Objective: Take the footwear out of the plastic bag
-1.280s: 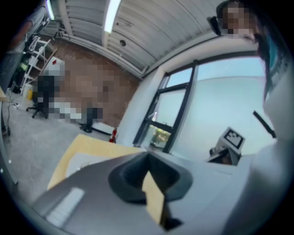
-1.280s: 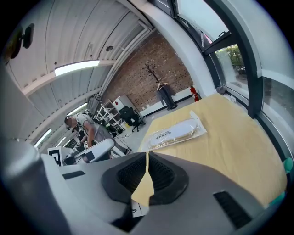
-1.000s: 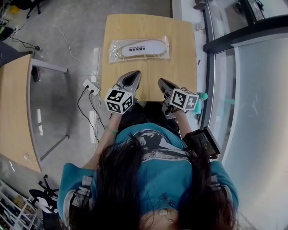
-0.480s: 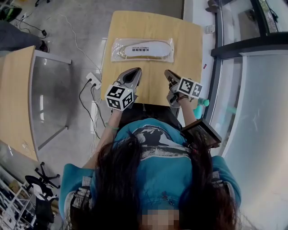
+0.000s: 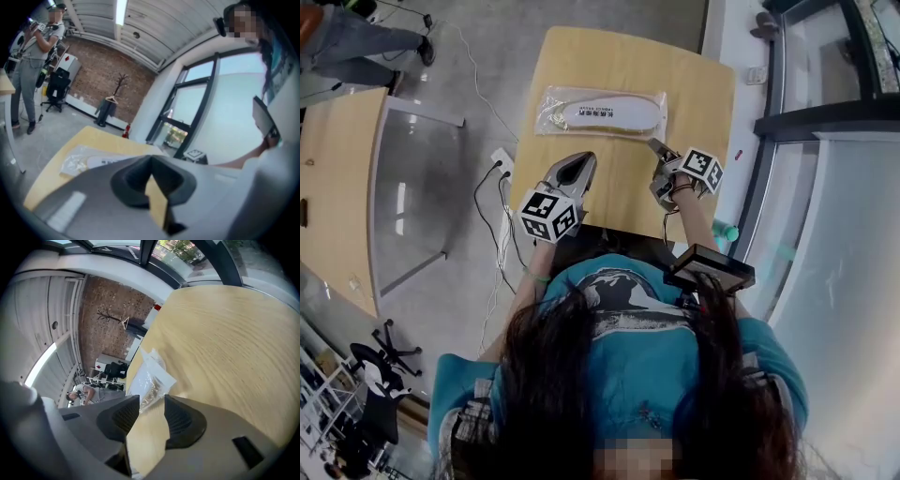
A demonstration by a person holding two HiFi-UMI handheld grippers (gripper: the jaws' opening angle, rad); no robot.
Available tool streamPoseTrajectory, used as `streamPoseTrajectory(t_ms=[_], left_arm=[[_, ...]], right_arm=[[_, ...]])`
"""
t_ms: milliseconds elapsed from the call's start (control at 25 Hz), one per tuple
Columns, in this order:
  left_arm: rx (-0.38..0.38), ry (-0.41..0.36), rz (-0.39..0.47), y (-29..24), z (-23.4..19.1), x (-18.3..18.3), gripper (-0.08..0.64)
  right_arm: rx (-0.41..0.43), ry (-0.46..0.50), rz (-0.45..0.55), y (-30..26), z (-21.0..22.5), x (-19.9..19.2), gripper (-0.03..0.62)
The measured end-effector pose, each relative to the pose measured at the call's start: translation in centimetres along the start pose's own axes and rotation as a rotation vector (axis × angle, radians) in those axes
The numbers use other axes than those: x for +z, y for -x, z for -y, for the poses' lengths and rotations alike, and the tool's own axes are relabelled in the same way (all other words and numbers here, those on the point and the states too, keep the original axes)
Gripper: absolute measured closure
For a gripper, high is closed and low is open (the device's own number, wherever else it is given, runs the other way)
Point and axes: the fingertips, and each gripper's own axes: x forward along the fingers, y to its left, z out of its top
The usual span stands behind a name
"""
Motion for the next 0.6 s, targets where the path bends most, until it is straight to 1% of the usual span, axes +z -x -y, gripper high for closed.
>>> streamPoseTrajectory(t_ms=[120,280,400,480,600], left_arm=[[0.006,0.016,0.009,-0.2,0.4,-0.1,0.558],[0.023,0.015,0.011,0.0,0.6,-0.2,0.558],[0.041,0.014,0.011,0.7,0.5,-0.3,0.558],[0.055,0.014,0.010,1.3,0.2,-0.5,0.558],[0.076,0.017,0.011,2.2,-0.6,-0.4,0.558]], right_arm=[[-0.024,-0.054,0.027,-0.3,1.3,0.6,0.446],[-0.016,-0.129,0.057,-0.9,2.2,1.6,0.446],[-0.016,-0.150,0.066,-1.6,2.6,2.0,0.446],[-0.005,-0.158,0.085,-2.1,2.4,2.1,0.446],[0.023,-0.204,0.110,-3.1,1.9,2.4,0.446]])
